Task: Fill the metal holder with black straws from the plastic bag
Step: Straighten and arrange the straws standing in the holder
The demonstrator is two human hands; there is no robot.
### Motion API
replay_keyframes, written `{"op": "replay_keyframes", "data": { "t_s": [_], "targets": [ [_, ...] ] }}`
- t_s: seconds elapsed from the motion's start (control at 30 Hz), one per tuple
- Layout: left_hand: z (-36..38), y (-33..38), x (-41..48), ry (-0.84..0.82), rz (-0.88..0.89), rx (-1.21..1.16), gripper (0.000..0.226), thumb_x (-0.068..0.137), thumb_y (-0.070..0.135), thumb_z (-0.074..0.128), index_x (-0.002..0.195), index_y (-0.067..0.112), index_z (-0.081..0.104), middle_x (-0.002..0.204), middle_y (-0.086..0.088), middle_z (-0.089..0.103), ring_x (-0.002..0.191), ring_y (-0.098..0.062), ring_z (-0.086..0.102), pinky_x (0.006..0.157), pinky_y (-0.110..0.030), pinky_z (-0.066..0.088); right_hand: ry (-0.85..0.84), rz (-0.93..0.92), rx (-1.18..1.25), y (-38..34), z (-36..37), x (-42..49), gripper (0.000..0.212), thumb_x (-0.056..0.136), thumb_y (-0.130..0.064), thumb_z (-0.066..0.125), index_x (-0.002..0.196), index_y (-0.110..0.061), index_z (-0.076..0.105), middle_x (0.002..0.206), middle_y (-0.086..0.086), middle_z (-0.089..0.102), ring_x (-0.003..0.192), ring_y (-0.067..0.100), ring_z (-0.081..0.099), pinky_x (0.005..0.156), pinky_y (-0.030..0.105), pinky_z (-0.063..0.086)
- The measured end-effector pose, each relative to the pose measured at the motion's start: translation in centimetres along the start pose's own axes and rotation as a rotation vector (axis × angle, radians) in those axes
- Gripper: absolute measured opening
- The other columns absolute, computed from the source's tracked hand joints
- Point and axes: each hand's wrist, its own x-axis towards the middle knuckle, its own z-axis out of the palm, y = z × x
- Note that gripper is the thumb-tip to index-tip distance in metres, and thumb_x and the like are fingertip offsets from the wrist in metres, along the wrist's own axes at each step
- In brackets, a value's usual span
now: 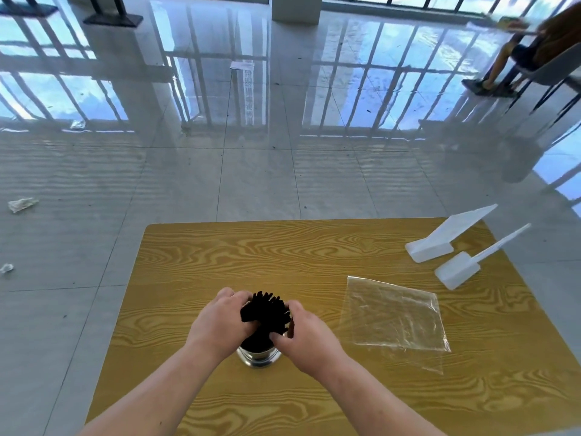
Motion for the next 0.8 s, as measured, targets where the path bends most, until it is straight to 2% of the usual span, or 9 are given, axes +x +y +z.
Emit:
{"op": "replay_keyframes", "data": {
  "t_s": [0.07,0.13,0.27,0.33,0.5,0.63,0.7,0.8],
  "targets": [
    [-0.1,-0.1,0.0,0.027,0.021,0.005,0.042,0.088,0.053,0.069,0.128,0.040,0.066,0.102,0.015,0.052,0.091,-0.012,0.062,0.078,-0.038,0.058,0.019,-0.009,-0.008,-0.3,-0.3,0.2,0.042,0.096,-0.043,0.067,0.134,-0.030,0.056,0.096,-0.011,0.069,0.087,0.017,0.068,0.065,0.033,0.052],
    [-0.3,-0.2,0.1,0.048,0.042,-0.002,0.036,0.089,0.049,0.070,0.125,0.041,0.069,0.100,0.015,0.054,0.089,-0.010,0.062,0.077,-0.037,0.056,0.031,-0.028,-0.003,-0.7,-0.6,0.4,0.034,0.098,-0.039,0.063,0.130,-0.029,0.058,0.103,-0.008,0.074,0.095,0.021,0.071,0.075,0.040,0.057],
    [-0.5,-0.4,0.1,0.079,0.079,-0.060,0.026,0.089,0.044,0.073,0.115,0.044,0.072,0.099,0.018,0.058,0.088,-0.001,0.060,0.075,-0.031,0.054,0.065,-0.094,-0.003,-1.5,-1.0,1.2,0.027,0.098,-0.032,0.059,0.124,-0.029,0.065,0.103,-0.009,0.074,0.093,0.018,0.069,0.073,0.033,0.051],
    [-0.6,-0.5,0.1,0.069,0.094,-0.096,0.020,0.087,0.041,0.076,0.107,0.044,0.073,0.098,0.018,0.061,0.088,-0.001,0.062,0.076,-0.029,0.053,0.061,-0.113,0.024,-1.9,-1.2,1.7,0.025,0.098,-0.030,0.058,0.121,-0.028,0.068,0.102,-0.007,0.076,0.091,0.016,0.069,0.072,0.033,0.053],
    [-0.8,-0.8,0.4,0.086,0.088,-0.129,0.010,0.088,0.039,0.078,0.097,0.042,0.074,0.095,0.018,0.068,0.088,-0.001,0.064,0.077,-0.027,0.051,0.030,-0.083,0.156,-2.5,-1.3,2.8,0.020,0.095,-0.033,0.061,0.110,-0.029,0.073,0.087,-0.014,0.073,0.076,0.004,0.066,0.066,0.025,0.054],
    [-1.0,-1.5,0.5,0.095,0.073,-0.163,0.008,0.086,0.040,0.082,0.087,0.042,0.074,0.090,0.015,0.072,0.087,-0.002,0.065,0.077,-0.029,0.052,0.030,-0.046,0.209,-2.3,-1.0,3.3,0.018,0.094,-0.039,0.066,0.103,-0.028,0.076,0.091,-0.009,0.078,0.085,0.008,0.072,0.078,0.034,0.062],
    [-1.0,-1.7,0.5,0.104,0.074,-0.159,0.009,0.085,0.040,0.082,0.083,0.040,0.074,0.087,0.015,0.072,0.085,0.000,0.065,0.075,-0.029,0.052,0.033,-0.046,0.203,-2.2,-0.9,3.4,0.018,0.095,-0.041,0.068,0.099,-0.026,0.078,0.089,-0.009,0.077,0.084,0.008,0.072,0.077,0.034,0.062],
    [-0.9,-1.7,0.5,0.116,0.076,-0.150,0.012,0.086,0.041,0.081,0.078,0.038,0.073,0.083,0.015,0.072,0.081,0.000,0.064,0.072,-0.028,0.052,0.031,-0.041,0.178,-2.2,-0.9,3.4,0.023,0.097,-0.043,0.069,0.093,-0.022,0.078,0.088,-0.004,0.078,0.084,0.015,0.074,0.076,0.040,0.063]
  ]
}}
